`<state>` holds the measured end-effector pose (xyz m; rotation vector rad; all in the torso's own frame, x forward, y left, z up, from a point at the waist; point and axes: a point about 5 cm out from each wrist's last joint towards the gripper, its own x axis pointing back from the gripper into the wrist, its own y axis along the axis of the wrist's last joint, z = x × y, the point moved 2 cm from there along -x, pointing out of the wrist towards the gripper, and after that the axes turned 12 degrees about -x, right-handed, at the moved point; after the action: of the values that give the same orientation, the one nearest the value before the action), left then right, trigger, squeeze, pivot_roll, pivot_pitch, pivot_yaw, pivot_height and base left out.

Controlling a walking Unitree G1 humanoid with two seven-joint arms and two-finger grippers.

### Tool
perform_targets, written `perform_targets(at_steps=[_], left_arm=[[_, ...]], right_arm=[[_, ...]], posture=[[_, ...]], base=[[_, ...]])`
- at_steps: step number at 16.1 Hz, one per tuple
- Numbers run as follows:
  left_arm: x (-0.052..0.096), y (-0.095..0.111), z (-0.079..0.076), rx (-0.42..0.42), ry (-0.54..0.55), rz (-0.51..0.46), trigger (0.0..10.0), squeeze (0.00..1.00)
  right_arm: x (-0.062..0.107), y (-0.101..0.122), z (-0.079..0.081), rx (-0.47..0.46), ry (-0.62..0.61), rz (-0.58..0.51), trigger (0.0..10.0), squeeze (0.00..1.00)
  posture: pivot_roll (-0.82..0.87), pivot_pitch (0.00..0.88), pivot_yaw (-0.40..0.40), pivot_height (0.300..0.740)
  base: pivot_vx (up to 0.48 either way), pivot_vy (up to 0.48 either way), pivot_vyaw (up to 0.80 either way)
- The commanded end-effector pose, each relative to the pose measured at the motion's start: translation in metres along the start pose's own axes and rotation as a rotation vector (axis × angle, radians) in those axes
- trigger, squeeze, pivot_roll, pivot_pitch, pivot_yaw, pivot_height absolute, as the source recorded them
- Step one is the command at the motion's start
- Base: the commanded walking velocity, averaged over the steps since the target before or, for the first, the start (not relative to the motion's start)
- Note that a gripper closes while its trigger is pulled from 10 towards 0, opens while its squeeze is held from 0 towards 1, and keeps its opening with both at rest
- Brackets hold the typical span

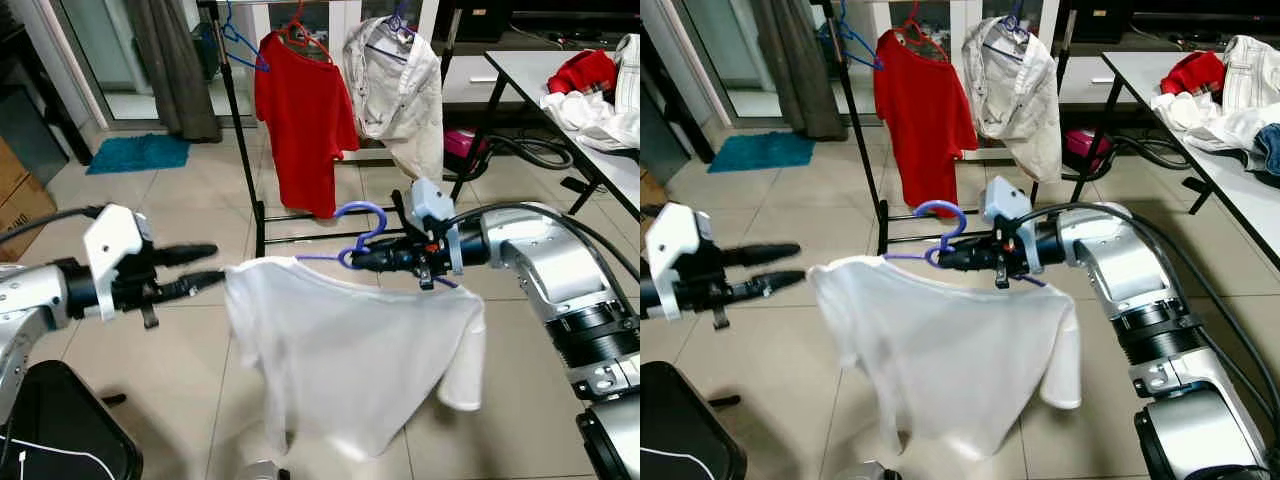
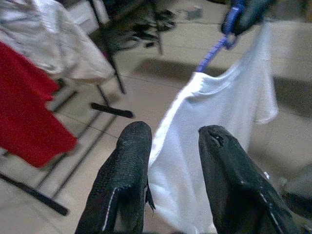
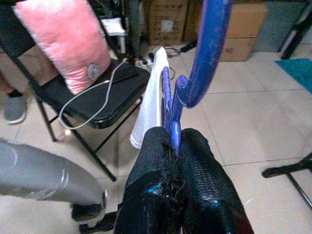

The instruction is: Hang hanger

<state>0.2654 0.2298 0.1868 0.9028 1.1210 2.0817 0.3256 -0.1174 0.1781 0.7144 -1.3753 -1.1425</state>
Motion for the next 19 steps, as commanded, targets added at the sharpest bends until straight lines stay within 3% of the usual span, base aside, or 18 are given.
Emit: perform_targets(at_steps=[1,2,4,7,9,10,12,13,14,15,19], left_arm=[[0.004,-0.005,0.009,-0.005,0.09,0.033,10.0,0.0],[0.005,-0.011,0.012,-0.005,0.125,0.063,10.0,0.0],[0.006,-0.042,0.018,0.014,0.291,0.203,10.0,0.0],[-0.009,-0.052,0.017,0.073,0.38,0.164,10.0,0.0],[-0.024,-0.051,0.012,0.1,0.368,0.1,10.0,0.0],[-0.04,-0.048,0.007,0.108,0.349,0.052,10.0,0.0],[-0.058,-0.047,0.002,0.101,0.328,0.039,10.0,0.0],[-0.066,-0.047,0.001,0.11,0.319,0.029,8.7,0.0],[-0.069,-0.047,0.001,0.113,0.323,0.029,4.8,0.0],[-0.074,-0.05,0.001,0.121,0.341,0.047,0.0,0.0],[-0.077,-0.055,0.007,0.106,0.429,0.06,0.0,0.0]], right_arm=[[0.004,0.008,-0.001,0.015,-0.031,-0.049,0.0,0.0],[0.003,0.01,-0.002,0.018,-0.05,-0.069,0.0,0.0],[0.003,0.014,0.0,-0.012,-0.071,-0.125,0.0,0.0],[0.003,0.019,0.006,-0.022,-0.056,-0.178,0.0,0.0],[0.002,0.022,0.009,-0.031,-0.06,-0.224,0.0,0.0],[0.002,0.022,0.013,-0.047,-0.063,-0.249,0.0,0.0],[0.004,0.02,0.017,-0.061,-0.066,-0.26,0.0,0.0],[0.005,0.02,0.02,-0.065,-0.063,-0.267,0.0,0.0],[0.006,0.02,0.021,-0.066,-0.062,-0.27,0.0,0.0],[0.007,0.021,0.022,-0.067,-0.059,-0.277,0.0,0.0],[0.008,0.023,0.025,-0.07,-0.053,-0.286,0.0,0.0]], posture=[[-0.02,0.0,0.061,0.74],[-0.02,0.0,0.061,0.74],[-0.02,0.0,0.059,0.74],[-0.02,0.0,0.057,0.74],[-0.03,0.0,0.053,0.74],[-0.04,0.0,0.061,0.74],[-0.04,0.0,0.064,0.74],[-0.04,0.0,0.064,0.74],[-0.04,0.0,0.064,0.74],[-0.06,0.0,0.079,0.74],[-0.06,0.0,0.081,0.74]], base=[[0.0,0.0,0.0],[0.0,0.0,0.0],[0.0,0.0,0.0],[0.0,0.0,0.0],[0.0,0.0,0.0],[0.0,0.0,0.0],[0.0,0.0,0.0],[0.0,0.0,0.0],[0.0,0.0,0.0],[0.0,0.0,0.0],[0.0,0.0,0.0]])
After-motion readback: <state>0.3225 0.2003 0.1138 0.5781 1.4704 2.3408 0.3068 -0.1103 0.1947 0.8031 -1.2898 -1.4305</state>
